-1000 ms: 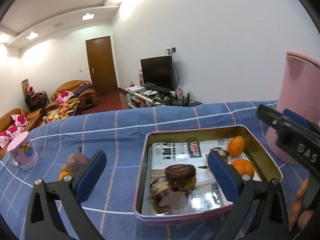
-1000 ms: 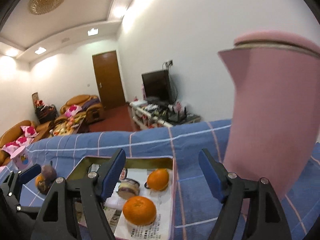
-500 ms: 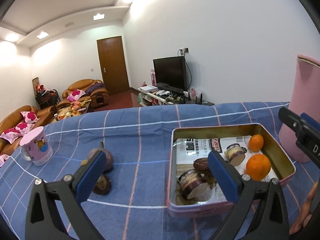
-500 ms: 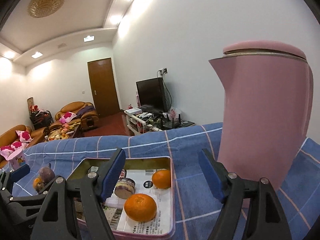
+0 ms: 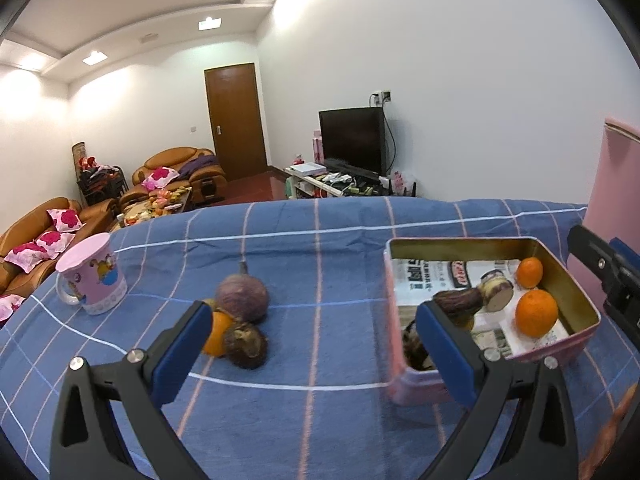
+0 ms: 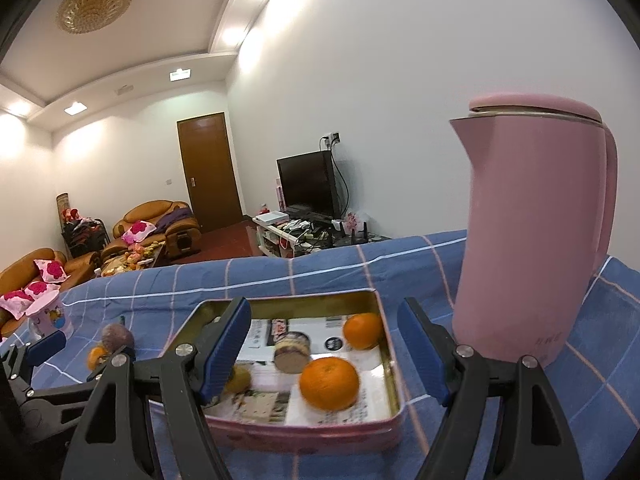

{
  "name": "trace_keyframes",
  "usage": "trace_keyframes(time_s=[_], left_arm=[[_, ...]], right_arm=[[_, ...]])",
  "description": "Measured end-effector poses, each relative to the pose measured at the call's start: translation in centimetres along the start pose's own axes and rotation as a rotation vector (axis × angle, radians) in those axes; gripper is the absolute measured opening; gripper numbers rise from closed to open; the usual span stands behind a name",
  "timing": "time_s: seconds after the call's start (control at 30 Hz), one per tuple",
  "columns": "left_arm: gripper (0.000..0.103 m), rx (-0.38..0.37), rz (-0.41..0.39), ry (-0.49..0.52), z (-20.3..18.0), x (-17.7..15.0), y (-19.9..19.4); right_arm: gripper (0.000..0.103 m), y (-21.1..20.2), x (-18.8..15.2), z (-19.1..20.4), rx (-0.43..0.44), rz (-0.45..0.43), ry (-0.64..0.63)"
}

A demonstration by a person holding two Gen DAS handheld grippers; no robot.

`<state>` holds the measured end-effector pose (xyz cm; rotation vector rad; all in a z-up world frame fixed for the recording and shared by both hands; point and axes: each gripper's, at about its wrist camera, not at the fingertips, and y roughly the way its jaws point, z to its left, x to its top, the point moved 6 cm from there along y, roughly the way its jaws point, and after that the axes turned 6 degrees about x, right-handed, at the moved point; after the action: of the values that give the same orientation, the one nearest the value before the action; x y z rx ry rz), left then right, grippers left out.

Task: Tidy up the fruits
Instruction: 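Withdraw both open tools from the tin back toward the fruit pile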

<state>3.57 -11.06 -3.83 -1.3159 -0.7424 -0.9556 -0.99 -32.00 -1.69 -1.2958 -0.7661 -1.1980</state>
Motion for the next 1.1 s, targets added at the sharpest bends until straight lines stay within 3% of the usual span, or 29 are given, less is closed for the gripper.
trace_keyframes(time_s=[0.47, 0.87, 1.1], left_arm=[[0.103, 0.059, -0.005, 0.019, 4.9, -0.3, 0.7], [0.103, 0.112, 0.035, 0.007, 9.7, -0.4, 3.1], [0.103, 0.263, 0.131, -0.039, 16.0, -0.9, 6.4]], right_arm=[[0.077, 0.4, -1.0, 3.9, 0.024, 0.031, 0.044], [0.077, 2.3, -2.3, 10.1, 0.110, 0.084, 0.021], [0.077, 3.9, -3.3, 13.9, 0.164, 0.158, -0.030]])
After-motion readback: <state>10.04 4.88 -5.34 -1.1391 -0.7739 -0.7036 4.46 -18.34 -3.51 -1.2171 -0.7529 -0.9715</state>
